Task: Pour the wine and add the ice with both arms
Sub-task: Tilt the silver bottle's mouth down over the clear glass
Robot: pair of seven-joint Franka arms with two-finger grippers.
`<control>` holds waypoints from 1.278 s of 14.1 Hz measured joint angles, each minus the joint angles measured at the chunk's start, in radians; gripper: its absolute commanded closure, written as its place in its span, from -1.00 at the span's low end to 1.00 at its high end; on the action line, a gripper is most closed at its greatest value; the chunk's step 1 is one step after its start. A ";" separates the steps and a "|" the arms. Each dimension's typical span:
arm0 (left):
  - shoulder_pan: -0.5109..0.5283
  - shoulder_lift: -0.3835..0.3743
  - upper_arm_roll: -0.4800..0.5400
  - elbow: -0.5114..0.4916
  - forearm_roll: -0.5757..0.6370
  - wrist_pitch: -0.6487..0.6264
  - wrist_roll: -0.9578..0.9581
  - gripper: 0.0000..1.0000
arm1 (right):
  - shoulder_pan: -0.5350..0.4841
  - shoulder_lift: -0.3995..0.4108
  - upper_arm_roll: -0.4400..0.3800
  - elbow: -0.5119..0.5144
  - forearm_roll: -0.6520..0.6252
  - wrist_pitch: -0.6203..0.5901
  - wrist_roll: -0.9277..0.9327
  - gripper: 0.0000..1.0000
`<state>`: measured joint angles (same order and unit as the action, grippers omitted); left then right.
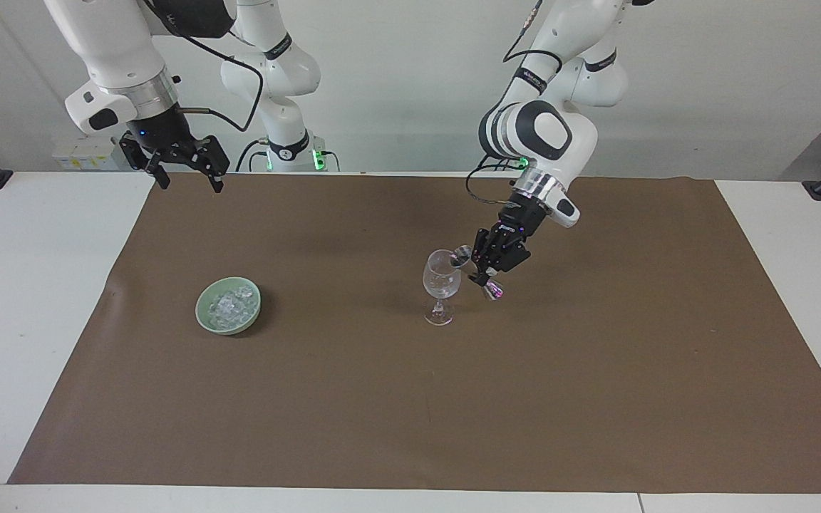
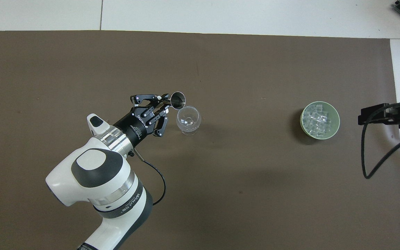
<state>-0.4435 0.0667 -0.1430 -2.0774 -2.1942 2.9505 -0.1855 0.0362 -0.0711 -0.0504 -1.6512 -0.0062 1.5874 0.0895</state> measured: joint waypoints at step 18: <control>-0.012 0.002 -0.001 0.001 0.005 0.037 0.197 1.00 | 0.000 0.000 0.000 0.000 0.000 0.000 0.000 -1.00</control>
<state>-0.4553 0.0688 -0.1438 -2.0761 -2.1888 2.9878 0.0117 0.0362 -0.0711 -0.0504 -1.6512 -0.0062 1.5874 0.0895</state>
